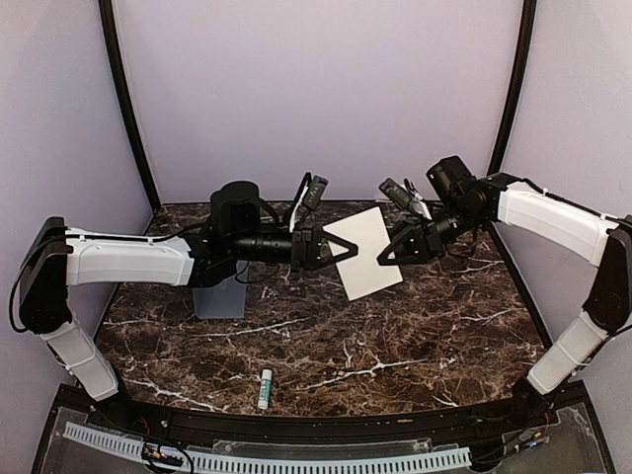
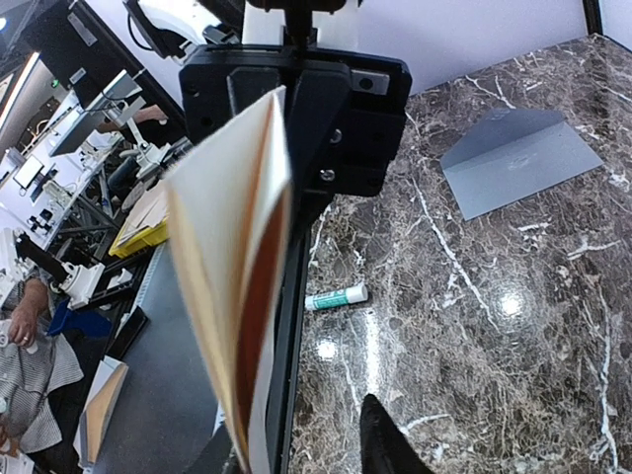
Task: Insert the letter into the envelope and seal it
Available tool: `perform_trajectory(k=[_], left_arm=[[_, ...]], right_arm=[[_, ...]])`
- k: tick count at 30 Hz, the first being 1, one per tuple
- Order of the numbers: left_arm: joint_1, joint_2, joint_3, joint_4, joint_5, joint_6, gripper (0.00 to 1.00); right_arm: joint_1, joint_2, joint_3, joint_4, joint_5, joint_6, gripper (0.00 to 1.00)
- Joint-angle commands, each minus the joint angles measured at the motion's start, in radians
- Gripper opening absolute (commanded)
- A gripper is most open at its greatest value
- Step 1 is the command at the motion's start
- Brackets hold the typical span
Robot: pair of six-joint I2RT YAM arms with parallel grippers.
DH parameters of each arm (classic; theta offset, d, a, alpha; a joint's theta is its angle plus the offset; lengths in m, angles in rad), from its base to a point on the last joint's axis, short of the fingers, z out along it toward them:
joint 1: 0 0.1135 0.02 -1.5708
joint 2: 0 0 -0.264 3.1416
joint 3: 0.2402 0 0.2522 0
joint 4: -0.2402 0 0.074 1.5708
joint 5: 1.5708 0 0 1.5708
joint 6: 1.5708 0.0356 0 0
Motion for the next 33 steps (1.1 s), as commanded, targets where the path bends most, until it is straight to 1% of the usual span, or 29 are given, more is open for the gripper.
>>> perform_trajectory(k=[1,5,9,13,15,19,21,23,27,29,31,33], left_arm=[[0.002,-0.036,-0.026,0.087,-0.06,-0.026,0.0],[0.002,-0.024,-0.026,0.111,-0.061,-0.042,0.0],[0.002,-0.01,-0.021,0.124,-0.06,-0.06,0.0],[0.001,0.005,-0.003,0.123,-0.054,-0.064,0.0],[0.002,0.014,0.001,0.127,-0.052,-0.071,0.0],[0.002,0.035,0.004,0.141,-0.048,-0.091,0.0],[0.002,0.041,0.004,0.149,-0.048,-0.099,0.0],[0.001,0.041,0.004,0.154,-0.049,-0.102,0.0],[0.001,0.04,0.004,0.153,-0.055,-0.1,0.0],[0.001,0.038,0.001,0.153,-0.061,-0.098,0.0],[0.001,0.038,0.002,0.155,-0.065,-0.096,0.0],[0.002,0.038,0.001,0.16,-0.068,-0.098,0.0]], right_arm=[[0.005,-0.011,0.039,0.057,-0.069,0.06,0.38],[0.005,0.029,0.069,0.05,-0.095,0.078,0.4],[0.006,0.041,0.071,0.065,-0.118,0.096,0.38],[0.007,0.038,0.068,0.08,-0.126,0.11,0.31],[0.007,0.032,0.062,0.096,-0.129,0.128,0.24],[0.007,0.021,0.048,0.114,-0.12,0.144,0.24],[0.007,0.019,0.041,0.116,-0.113,0.142,0.22],[0.006,0.019,0.034,0.119,-0.11,0.142,0.2],[0.007,0.016,0.025,0.12,-0.111,0.139,0.11],[0.006,0.013,0.022,0.119,-0.111,0.14,0.11],[0.007,0.011,0.016,0.123,-0.109,0.139,0.14],[0.006,0.01,0.009,0.126,-0.106,0.14,0.14]])
